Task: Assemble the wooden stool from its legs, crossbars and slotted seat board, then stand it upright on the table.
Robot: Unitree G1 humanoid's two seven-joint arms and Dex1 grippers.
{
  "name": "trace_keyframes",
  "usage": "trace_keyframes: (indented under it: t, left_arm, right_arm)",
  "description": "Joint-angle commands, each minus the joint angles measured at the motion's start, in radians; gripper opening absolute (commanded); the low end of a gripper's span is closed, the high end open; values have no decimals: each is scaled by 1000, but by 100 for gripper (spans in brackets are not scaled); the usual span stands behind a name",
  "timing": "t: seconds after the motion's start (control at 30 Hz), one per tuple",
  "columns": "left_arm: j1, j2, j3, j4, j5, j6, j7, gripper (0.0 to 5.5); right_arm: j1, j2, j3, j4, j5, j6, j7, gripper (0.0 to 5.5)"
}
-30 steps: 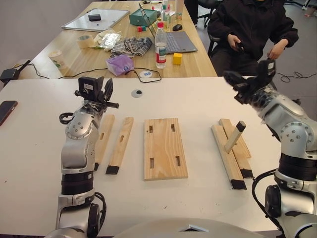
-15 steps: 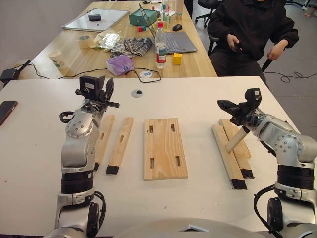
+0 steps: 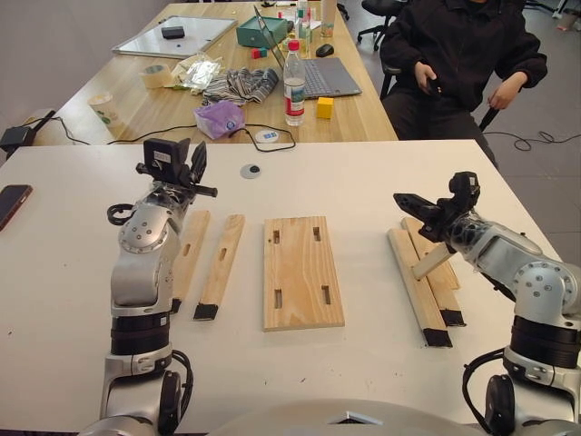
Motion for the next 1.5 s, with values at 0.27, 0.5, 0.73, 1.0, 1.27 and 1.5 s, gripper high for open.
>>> trace_keyframes:
  t: [0.27,0.5,0.73,1.0,1.27,1.5]
  left_arm:
    - [10,4,10,-18,18,5,8,125]
    - [21,4,21,-24,21,19,16,125]
    - [22,4,34,-36,24,20,38,125]
    - [102,-7,69,-104,26,29,75,125]
    - [214,-59,107,-201,35,34,160,125]
    - [266,-101,119,-218,50,1,204,125]
  right_arm:
    - [33,38,6,-16,21,23,-47,1]
    - [-156,65,-115,-14,272,142,-217,1]
    - [-285,14,-184,20,437,175,-398,22]
    - [-493,-357,-12,298,125,155,-239,159]
    - [101,-559,172,-6,-72,236,-62,293]
    - [150,-876,335,-37,-155,157,387,353]
